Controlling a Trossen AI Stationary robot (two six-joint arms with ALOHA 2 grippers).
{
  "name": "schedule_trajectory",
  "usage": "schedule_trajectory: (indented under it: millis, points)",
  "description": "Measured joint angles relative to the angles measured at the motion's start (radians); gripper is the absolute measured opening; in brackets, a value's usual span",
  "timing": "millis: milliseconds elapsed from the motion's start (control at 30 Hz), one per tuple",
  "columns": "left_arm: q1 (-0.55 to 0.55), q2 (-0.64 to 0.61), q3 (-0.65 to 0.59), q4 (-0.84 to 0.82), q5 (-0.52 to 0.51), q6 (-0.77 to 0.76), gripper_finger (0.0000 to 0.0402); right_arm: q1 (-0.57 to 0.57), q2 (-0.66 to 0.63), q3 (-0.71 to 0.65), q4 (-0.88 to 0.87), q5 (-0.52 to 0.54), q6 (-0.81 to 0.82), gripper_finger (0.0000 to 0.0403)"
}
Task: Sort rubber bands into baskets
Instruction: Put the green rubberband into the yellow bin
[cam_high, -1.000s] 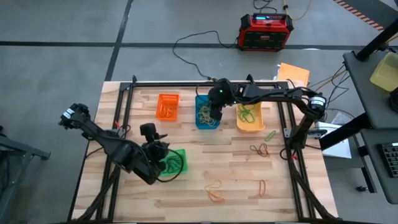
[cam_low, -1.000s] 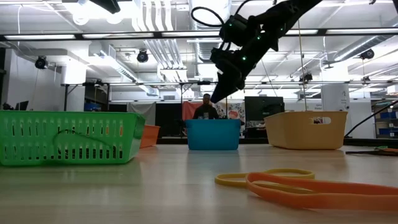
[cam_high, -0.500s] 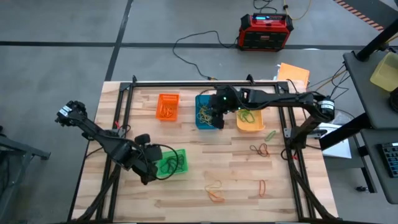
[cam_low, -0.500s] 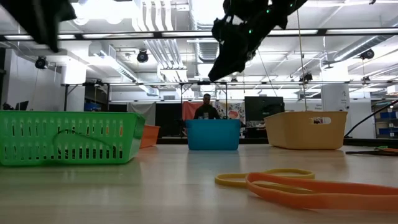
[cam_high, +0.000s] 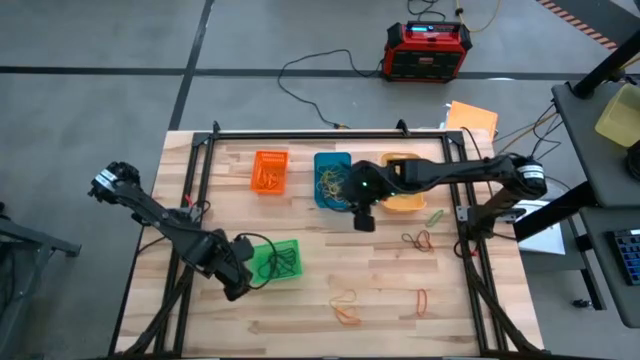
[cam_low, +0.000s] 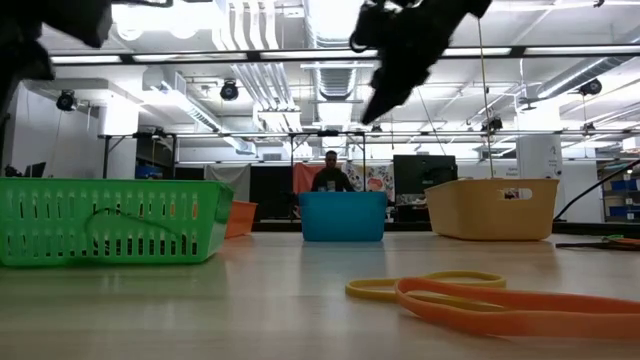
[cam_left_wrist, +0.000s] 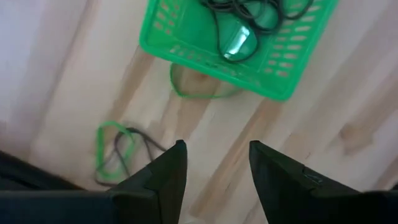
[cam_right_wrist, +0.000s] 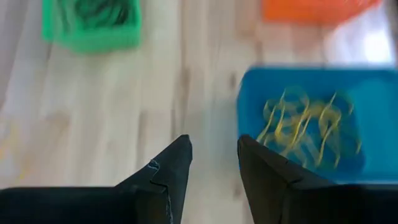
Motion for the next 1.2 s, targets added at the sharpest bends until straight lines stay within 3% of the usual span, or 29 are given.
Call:
schedule_trajectory:
  millis: [233,467,700,1000,1200]
  points:
    - [-0.004,0.000,-0.119,0.232,0.000,-0.113,0.0158,0.035,-0.103,-0.013,-0.178,0.001,0.102,0.0115]
    - [-0.004,-0.002,-0.191,0.284,-0.008,-0.153,0.0158,0.050,-0.189,-0.049,-0.101,0.008,0.111,0.0106]
    - [-0.003,-0.002,-0.251,0.291,-0.052,-0.175,0.0158,0.050,-0.196,-0.074,-0.017,0.009,0.088,0.0102]
    - [0.000,-0.011,-0.315,0.308,-0.096,-0.084,0.0158,0.050,-0.150,-0.076,-0.018,0.009,0.086,0.0097]
    - [-0.008,-0.011,-0.393,0.405,-0.098,0.008,0.0158,0.050,-0.137,-0.076,-0.018,0.009,0.100,0.0091]
